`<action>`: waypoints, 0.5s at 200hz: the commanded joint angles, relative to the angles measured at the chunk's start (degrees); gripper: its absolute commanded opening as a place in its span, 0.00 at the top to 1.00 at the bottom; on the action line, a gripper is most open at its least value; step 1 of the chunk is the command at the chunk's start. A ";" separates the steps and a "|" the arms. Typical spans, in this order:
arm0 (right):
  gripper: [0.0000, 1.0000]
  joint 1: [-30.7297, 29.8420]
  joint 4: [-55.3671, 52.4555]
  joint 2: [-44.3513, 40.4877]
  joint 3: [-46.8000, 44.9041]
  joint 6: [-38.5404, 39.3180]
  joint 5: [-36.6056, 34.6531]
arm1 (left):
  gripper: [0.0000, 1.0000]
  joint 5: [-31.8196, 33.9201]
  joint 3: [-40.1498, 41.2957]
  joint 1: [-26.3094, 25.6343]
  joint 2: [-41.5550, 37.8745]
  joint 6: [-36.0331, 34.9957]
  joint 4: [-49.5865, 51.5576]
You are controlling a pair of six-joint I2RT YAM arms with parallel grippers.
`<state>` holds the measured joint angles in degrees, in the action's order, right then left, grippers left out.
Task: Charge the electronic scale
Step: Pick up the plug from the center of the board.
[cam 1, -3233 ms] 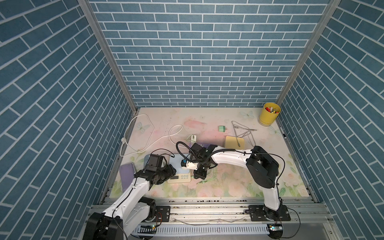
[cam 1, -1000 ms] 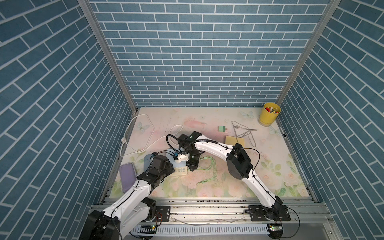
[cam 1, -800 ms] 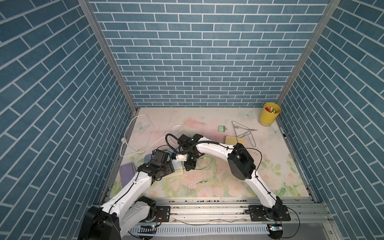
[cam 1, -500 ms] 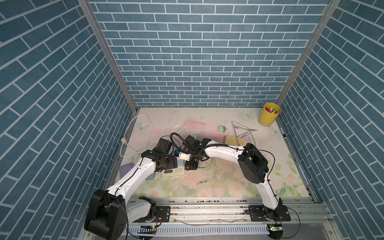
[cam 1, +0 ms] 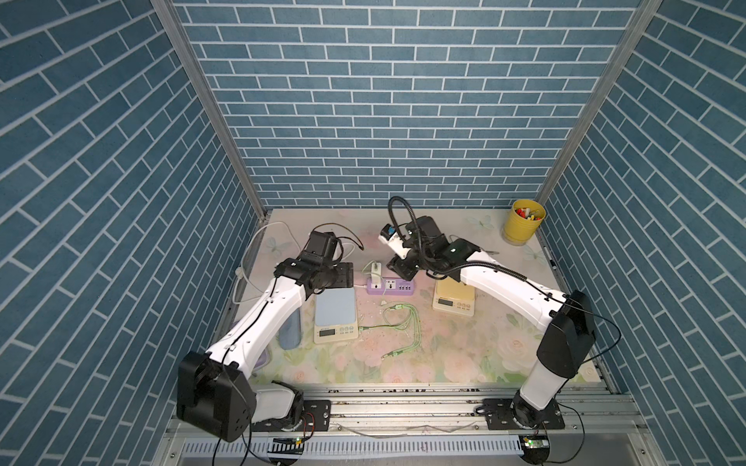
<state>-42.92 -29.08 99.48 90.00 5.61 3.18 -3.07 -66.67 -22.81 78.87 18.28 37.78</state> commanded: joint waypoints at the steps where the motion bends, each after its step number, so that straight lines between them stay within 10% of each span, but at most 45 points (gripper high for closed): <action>1: 0.50 6.07 -6.86 3.30 3.35 -7.39 -6.83 | 0.20 -1.20 -5.09 -5.49 5.29 -3.70 -2.72; 100: 0.33 16.94 -28.75 38.24 39.67 -17.58 -8.31 | 0.16 -1.32 -20.14 -9.32 18.86 -13.10 -1.84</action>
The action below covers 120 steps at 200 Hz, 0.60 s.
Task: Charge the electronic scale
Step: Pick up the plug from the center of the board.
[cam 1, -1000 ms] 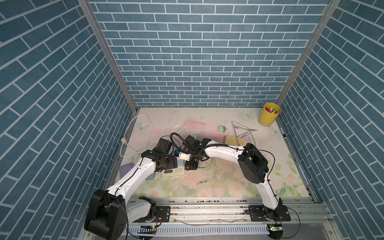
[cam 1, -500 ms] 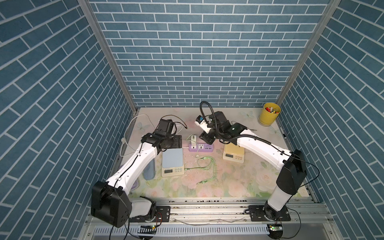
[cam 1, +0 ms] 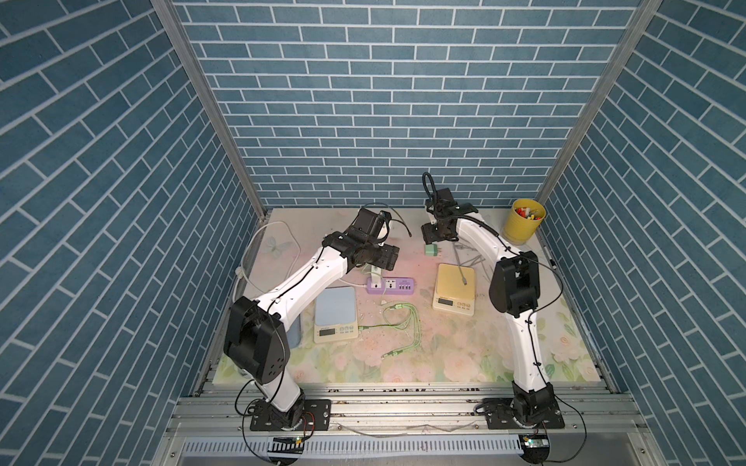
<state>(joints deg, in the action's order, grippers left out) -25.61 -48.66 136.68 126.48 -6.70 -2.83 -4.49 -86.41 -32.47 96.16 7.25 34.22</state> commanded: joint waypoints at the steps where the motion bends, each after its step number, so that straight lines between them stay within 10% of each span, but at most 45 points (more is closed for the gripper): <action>1: 0.33 -0.39 -9.03 1.13 3.13 -5.44 -2.33 | 0.16 0.01 -0.28 0.37 1.57 -2.02 1.60; 120: 0.46 0.19 -6.36 7.59 5.26 -9.04 -0.09 | 0.16 -3.62 -0.15 2.41 6.46 -0.22 0.15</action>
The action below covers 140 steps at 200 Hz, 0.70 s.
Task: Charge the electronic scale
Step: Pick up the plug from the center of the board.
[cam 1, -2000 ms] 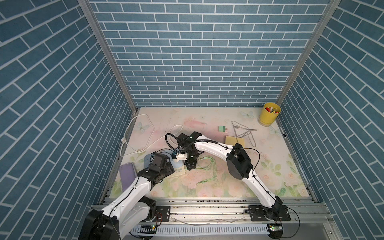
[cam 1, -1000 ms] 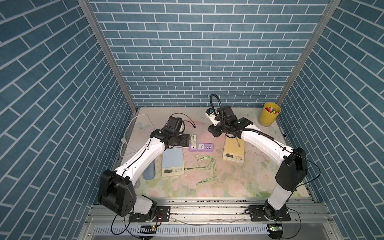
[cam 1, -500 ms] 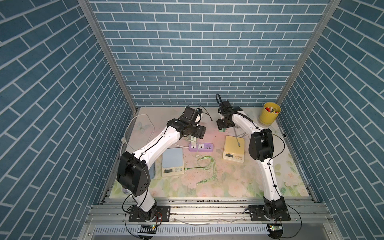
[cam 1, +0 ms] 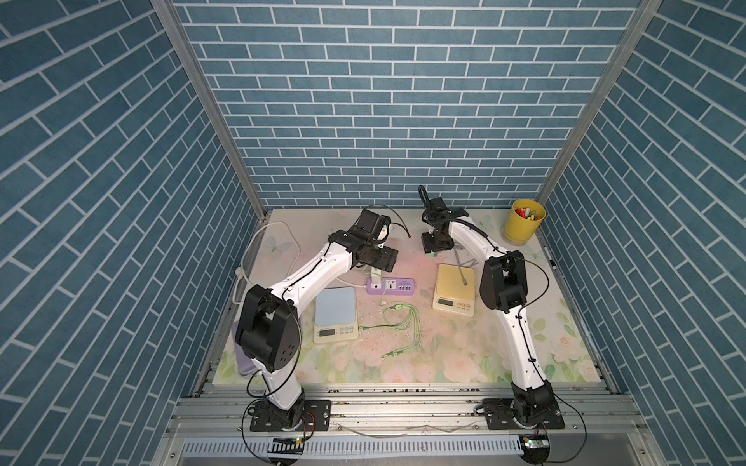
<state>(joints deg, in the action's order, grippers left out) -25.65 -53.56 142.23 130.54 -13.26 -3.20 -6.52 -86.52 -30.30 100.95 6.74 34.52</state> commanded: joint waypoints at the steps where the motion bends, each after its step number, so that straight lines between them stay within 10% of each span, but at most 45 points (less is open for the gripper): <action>1: 0.46 0.20 -1.46 2.06 1.20 -2.48 0.33 | 0.16 -1.66 0.00 0.25 1.69 0.33 -0.16; 79: 0.64 0.42 1.67 -4.18 -5.09 -2.56 3.14 | 0.17 -3.27 1.02 0.26 1.23 -0.54 -1.29; 140: 0.65 1.83 3.89 -24.37 -16.54 2.65 27.23 | 0.13 -10.26 15.28 0.16 -12.33 -12.60 -22.63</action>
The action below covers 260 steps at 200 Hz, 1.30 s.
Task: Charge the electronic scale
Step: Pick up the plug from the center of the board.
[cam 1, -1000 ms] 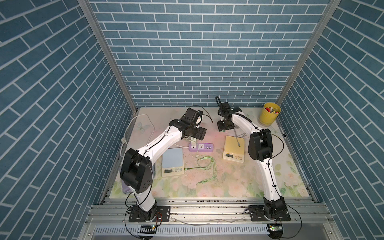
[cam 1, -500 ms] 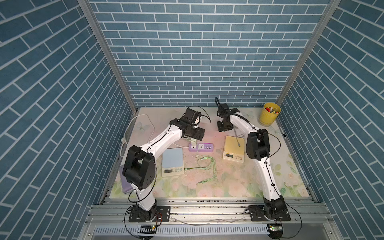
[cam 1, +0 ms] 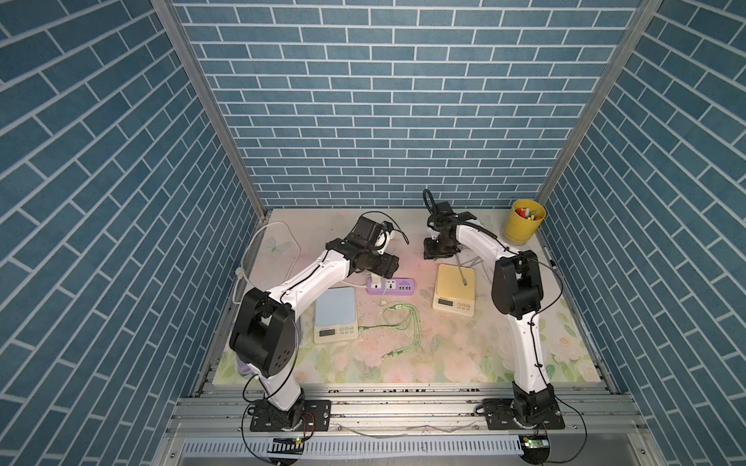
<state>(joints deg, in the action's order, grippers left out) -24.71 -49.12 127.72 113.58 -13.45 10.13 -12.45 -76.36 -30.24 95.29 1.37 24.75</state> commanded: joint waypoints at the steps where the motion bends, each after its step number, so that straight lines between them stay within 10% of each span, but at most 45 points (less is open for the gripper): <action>1: 0.65 0.89 -0.98 -9.99 0.46 3.09 14.28 | 0.13 -4.52 5.41 0.09 -6.90 -7.46 -13.36; 95: 0.62 2.38 -10.03 -24.26 -7.75 9.02 38.71 | 0.16 -11.45 8.18 -2.11 -6.54 -20.61 -27.07; 167: 0.63 2.37 -6.83 -26.15 -13.83 6.95 41.79 | 0.14 -13.37 6.49 -5.63 -5.35 -22.07 -28.59; 260: 0.63 2.37 -3.79 -28.44 -17.23 5.10 42.39 | 0.41 -17.95 -0.92 -5.64 0.67 -18.54 -21.66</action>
<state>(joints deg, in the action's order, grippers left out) -22.17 -53.19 101.34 97.43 -7.81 50.26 -29.30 -74.48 -35.86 94.98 -18.57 0.91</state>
